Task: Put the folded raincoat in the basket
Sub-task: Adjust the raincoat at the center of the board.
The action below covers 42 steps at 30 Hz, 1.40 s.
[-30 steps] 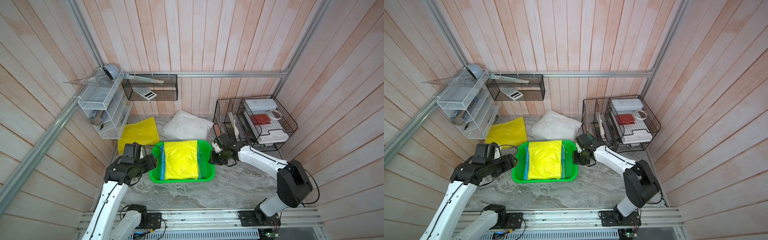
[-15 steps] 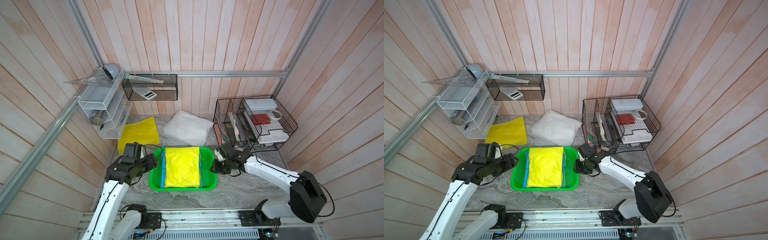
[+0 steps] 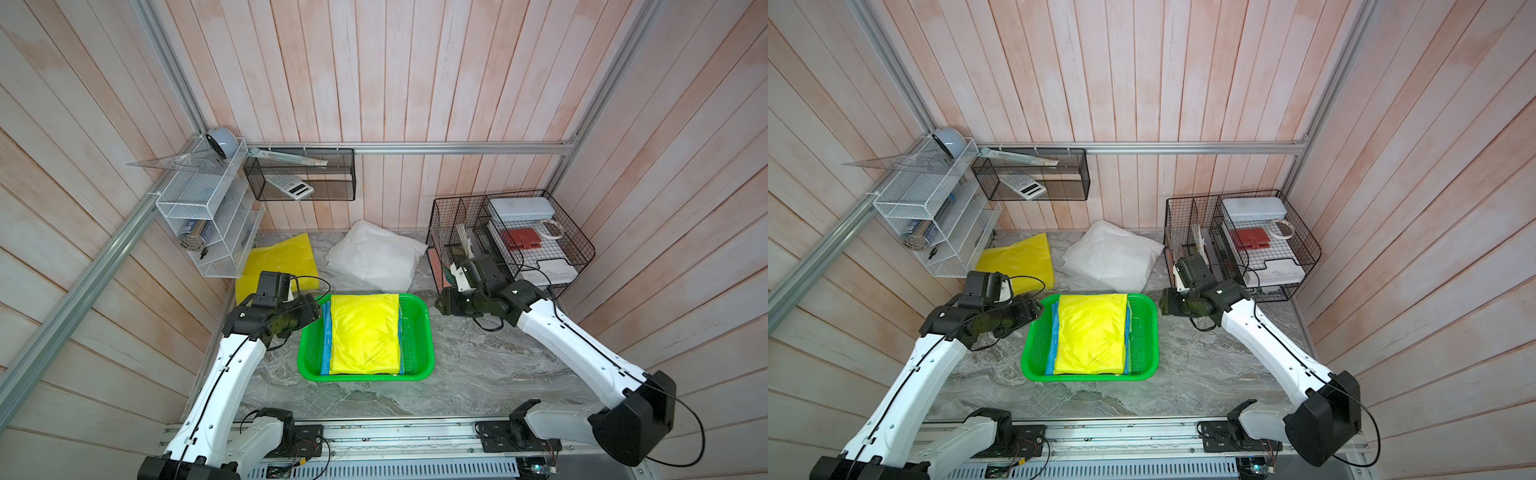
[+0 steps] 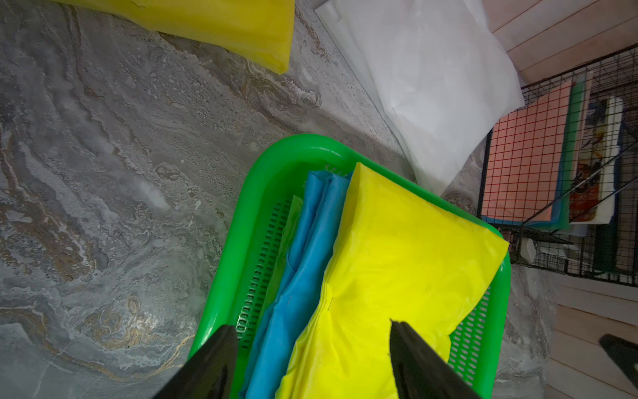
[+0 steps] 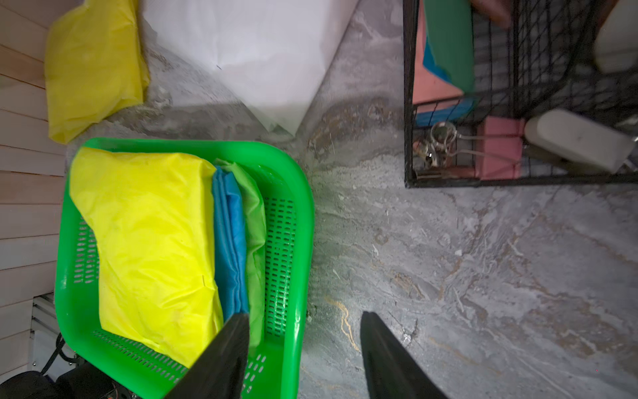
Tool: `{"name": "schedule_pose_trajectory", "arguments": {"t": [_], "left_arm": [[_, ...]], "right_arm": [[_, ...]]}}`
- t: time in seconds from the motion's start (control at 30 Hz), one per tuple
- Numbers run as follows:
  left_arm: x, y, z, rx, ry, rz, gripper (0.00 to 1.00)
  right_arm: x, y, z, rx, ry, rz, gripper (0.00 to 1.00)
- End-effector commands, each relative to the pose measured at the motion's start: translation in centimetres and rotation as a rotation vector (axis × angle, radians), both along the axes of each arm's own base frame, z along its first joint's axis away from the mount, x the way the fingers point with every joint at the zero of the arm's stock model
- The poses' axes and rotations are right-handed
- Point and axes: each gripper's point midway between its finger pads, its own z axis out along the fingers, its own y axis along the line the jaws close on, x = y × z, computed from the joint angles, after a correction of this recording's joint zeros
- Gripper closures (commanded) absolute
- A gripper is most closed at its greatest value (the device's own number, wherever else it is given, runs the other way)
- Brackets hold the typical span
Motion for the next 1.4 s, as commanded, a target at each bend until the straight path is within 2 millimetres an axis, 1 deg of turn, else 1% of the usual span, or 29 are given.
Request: {"name": "schedule_pose_trajectory", "arguments": {"t": [0.0,0.1,0.17,0.23,0.33,0.37,0.47,0.57,0.63,0.67,0.77,0.8,0.9,1.03,1.13,1.23,1.3,1.33,1.37], "left_arm": [[2.2,-0.8,1.7,-0.044,-0.063,-0.005,0.25],[3.6,-1.3,1.8,-0.067,-0.067,-0.008,0.27],[4.4,-1.4,1.8,-0.072,-0.066,-0.006,0.28],[5.0,-1.4,1.5,-0.068,-0.063,-0.003,0.28],[5.8,-1.2,0.5,-0.056,-0.050,0.009,0.28],[6.0,-1.2,0.1,-0.052,-0.041,0.013,0.28],[7.0,-1.2,-1.0,-0.053,-0.022,0.026,0.28],[7.9,-1.3,-1.6,-0.064,-0.015,0.038,0.28],[8.5,-1.3,-1.9,-0.066,-0.016,0.043,0.28],[8.7,-1.3,-2.1,-0.065,-0.012,0.044,0.28],[9.0,-1.3,-2.7,-0.062,0.000,0.043,0.28],[9.0,-1.3,-2.8,-0.062,0.002,0.042,0.28],[9.0,-1.3,-3.1,-0.055,0.006,0.040,0.28],[8.9,-1.2,-3.2,-0.053,0.005,0.043,0.28],[8.9,-1.0,-3.0,-0.053,0.001,0.047,0.28],[9.1,-0.5,-2.6,-0.050,-0.007,0.059,0.28],[9.4,0.3,-2.6,-0.045,-0.011,0.078,0.28],[9.8,1.0,-2.7,-0.043,-0.015,0.099,0.28],[10.2,2.1,-3.0,-0.034,-0.018,0.133,0.28]], "right_arm": [[3.2,0.3,2.4,-0.026,-0.068,0.016,0.45],[7.0,2.5,2.9,-0.014,-0.051,0.023,0.50],[9.7,4.6,2.5,0.014,-0.028,0.032,0.52],[12.2,6.5,1.6,0.026,0.005,0.037,0.55],[15.6,9.2,-0.8,0.004,0.062,0.054,0.55],[16.7,9.8,-1.8,-0.013,0.083,0.053,0.55],[19.5,11.8,-4.1,-0.035,0.110,0.059,0.56],[22.0,13.0,-6.1,-0.030,0.085,0.057,0.56],[23.4,13.0,-8.6,-0.022,0.097,0.033,0.57],[24.1,12.9,-9.6,-0.006,0.104,0.017,0.58],[25.1,12.5,-11.5,0.019,0.116,-0.014,0.61],[25.2,12.5,-12.5,0.014,0.122,-0.015,0.62],[25.0,12.7,-13.4,0.016,0.137,-0.001,0.62],[23.5,12.9,-16.5,-0.017,0.226,0.037,0.63],[21.2,13.2,-18.3,-0.073,0.290,0.097,0.64],[17.9,13.4,-19.2,-0.145,0.355,0.185,0.66],[16.1,13.4,-19.3,-0.189,0.379,0.228,0.67],[15.3,13.4,-19.2,-0.204,0.389,0.245,0.67],[14.7,13.4,-18.5,-0.206,0.385,0.255,0.67]]}}
